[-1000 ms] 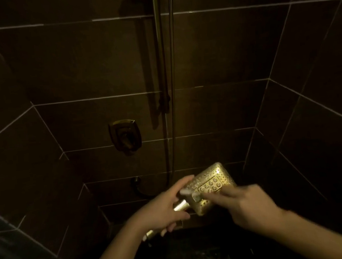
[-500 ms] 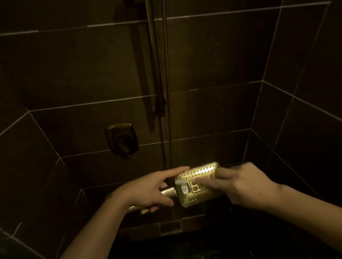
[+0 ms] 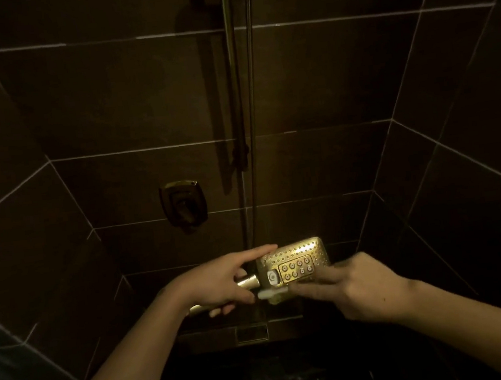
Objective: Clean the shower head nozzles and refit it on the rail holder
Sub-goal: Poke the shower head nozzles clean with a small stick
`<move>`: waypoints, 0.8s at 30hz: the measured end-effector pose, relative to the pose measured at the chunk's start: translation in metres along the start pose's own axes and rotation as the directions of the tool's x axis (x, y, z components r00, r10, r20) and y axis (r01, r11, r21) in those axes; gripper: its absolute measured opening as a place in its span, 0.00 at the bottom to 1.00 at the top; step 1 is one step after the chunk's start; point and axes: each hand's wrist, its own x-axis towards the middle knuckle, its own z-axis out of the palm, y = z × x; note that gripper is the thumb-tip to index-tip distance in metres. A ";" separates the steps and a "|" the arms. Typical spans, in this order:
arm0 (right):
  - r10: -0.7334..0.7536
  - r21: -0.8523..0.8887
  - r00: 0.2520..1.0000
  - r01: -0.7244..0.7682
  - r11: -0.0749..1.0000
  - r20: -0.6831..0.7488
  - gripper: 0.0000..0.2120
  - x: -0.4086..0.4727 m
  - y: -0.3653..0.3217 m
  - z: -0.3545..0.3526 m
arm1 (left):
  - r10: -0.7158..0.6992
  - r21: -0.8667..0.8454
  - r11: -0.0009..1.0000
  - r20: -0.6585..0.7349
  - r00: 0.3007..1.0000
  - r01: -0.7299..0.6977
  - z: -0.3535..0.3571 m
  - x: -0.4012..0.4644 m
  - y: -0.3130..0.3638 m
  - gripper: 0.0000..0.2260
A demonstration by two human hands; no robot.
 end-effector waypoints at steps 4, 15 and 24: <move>0.190 0.066 0.981 -0.187 0.980 -0.044 0.27 0.012 -0.005 -0.005 | -0.003 -0.024 1.000 -0.006 1.000 0.003 0.002 -0.006 -0.010 0.45; 0.321 0.100 0.945 -0.326 0.940 0.064 0.32 0.032 -0.041 0.018 | -0.015 -0.112 0.994 -0.091 0.996 0.005 0.001 -0.019 -0.042 0.44; 0.356 0.013 0.930 -0.359 0.933 0.092 0.28 0.062 -0.051 0.013 | -0.011 -0.019 1.000 0.001 1.000 0.011 -0.018 -0.023 -0.063 0.45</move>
